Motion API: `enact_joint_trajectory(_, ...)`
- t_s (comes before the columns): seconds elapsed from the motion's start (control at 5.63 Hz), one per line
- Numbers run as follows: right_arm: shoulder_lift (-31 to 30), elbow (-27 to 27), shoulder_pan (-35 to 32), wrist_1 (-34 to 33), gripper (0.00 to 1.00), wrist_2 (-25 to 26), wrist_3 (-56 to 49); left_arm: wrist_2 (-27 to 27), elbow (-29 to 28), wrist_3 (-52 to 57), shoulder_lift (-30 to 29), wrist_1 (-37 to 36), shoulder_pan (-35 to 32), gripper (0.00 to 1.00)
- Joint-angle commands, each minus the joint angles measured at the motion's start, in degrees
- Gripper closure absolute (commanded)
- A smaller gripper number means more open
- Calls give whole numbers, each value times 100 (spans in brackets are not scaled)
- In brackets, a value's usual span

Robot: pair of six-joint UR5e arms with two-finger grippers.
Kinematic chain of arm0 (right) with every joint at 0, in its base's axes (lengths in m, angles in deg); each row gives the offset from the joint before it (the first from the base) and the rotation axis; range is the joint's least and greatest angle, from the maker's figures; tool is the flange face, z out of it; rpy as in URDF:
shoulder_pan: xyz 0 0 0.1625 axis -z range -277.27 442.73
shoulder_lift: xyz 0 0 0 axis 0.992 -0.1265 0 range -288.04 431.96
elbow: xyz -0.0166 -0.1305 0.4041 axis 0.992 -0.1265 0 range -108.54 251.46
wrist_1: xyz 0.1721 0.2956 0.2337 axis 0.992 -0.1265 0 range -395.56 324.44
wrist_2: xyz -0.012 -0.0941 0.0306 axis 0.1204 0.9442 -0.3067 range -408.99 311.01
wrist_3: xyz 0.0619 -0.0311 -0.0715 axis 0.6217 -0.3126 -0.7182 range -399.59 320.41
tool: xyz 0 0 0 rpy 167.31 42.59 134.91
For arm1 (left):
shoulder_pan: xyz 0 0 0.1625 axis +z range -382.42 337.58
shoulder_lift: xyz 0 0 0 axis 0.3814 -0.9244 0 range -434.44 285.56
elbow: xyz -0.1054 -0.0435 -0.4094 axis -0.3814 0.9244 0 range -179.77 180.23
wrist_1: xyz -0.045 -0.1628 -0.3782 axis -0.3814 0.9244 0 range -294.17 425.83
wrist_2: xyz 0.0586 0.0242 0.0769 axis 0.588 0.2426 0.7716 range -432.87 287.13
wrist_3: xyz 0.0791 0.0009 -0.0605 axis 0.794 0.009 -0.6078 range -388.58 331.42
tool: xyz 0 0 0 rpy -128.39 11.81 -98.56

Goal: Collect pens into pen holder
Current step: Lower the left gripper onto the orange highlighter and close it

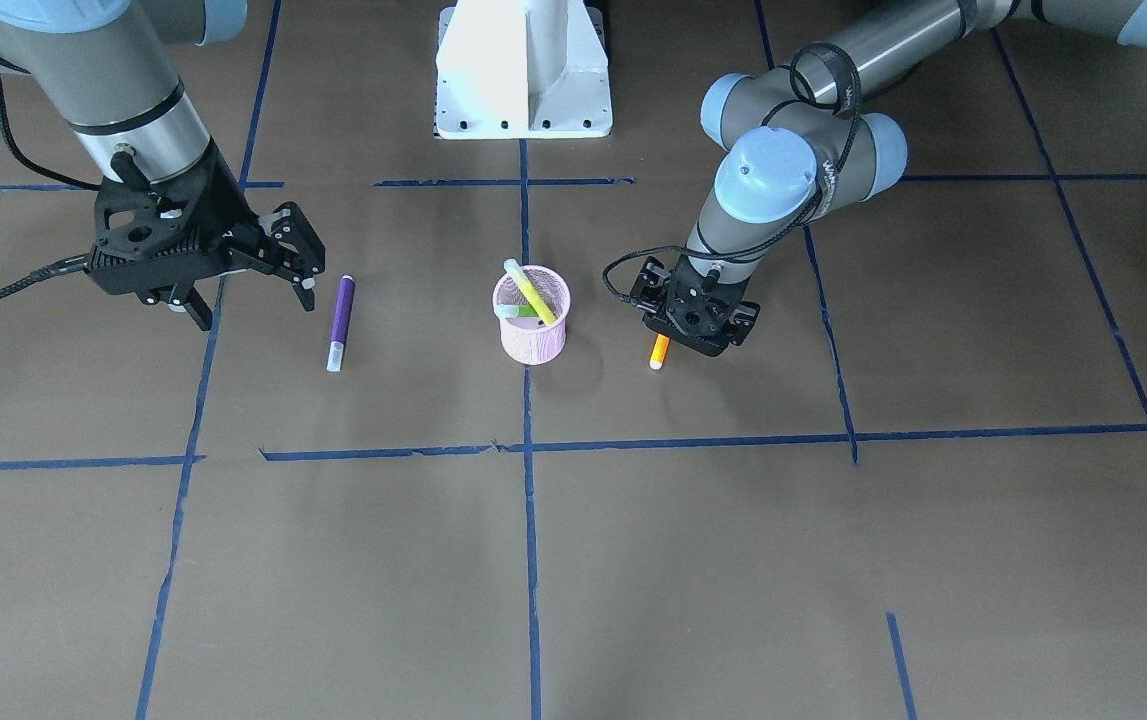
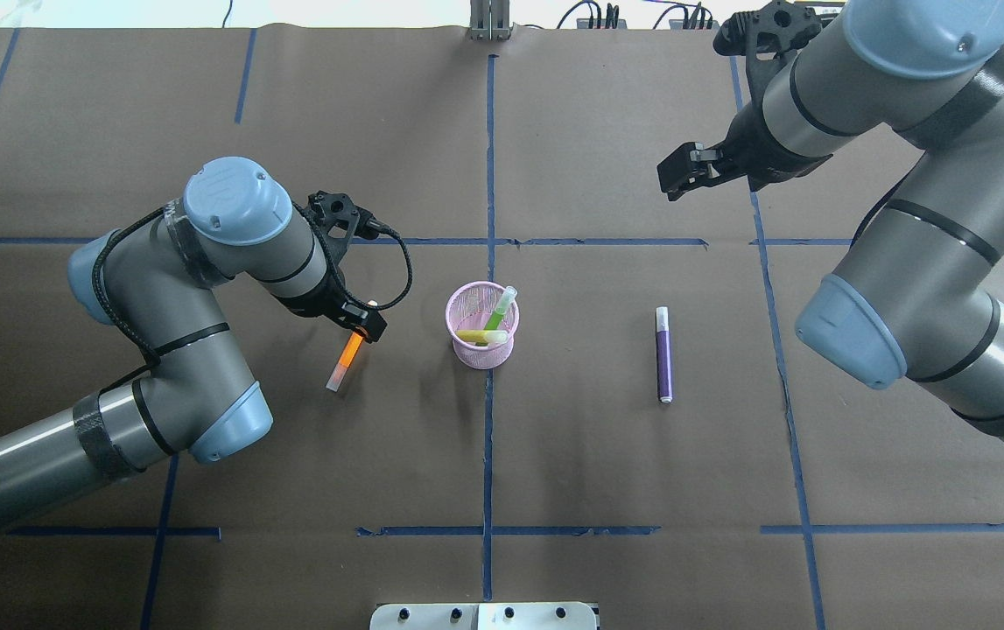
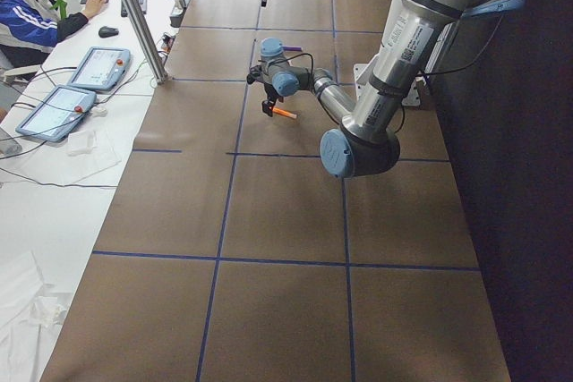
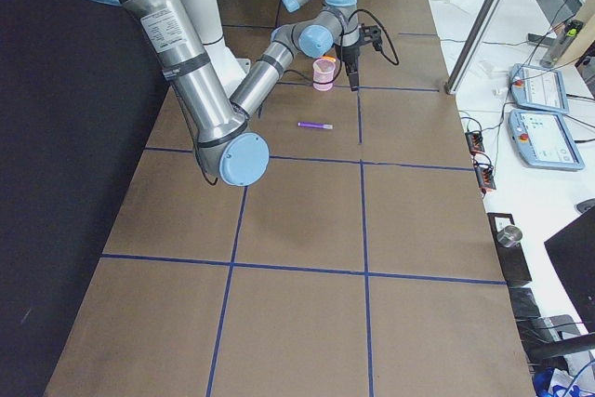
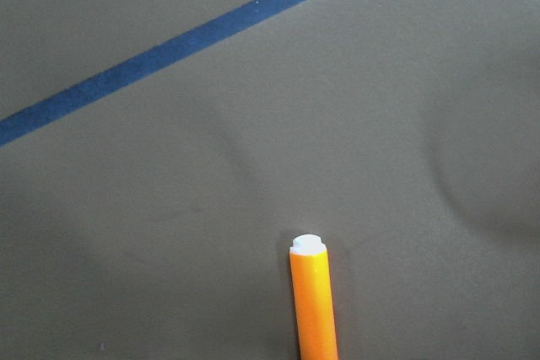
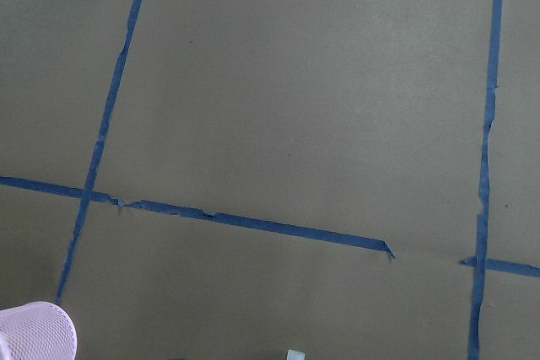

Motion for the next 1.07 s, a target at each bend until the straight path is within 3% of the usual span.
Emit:
enact_joint_trajectory(0.0, 0, -28, -16, -1, 0, -3, 0, 3, -28, -85, -99, -39, 90, 12)
enact_joint_trajectory(0.53, -44, -28, -33, 17, 0, -11, -9, 3, -406, -86, -284, -4, 91, 19)
enact_joint_trajectory(0.71, -44, -28, -42, 17, 0, -11, -9, 3, -406, -86, -284, -21, 91, 30)
enact_joint_trajectory(0.89, -44, -19, -42, 17, 0, -11, -9, 3, -406, -103, -284, -48, 91, 50)
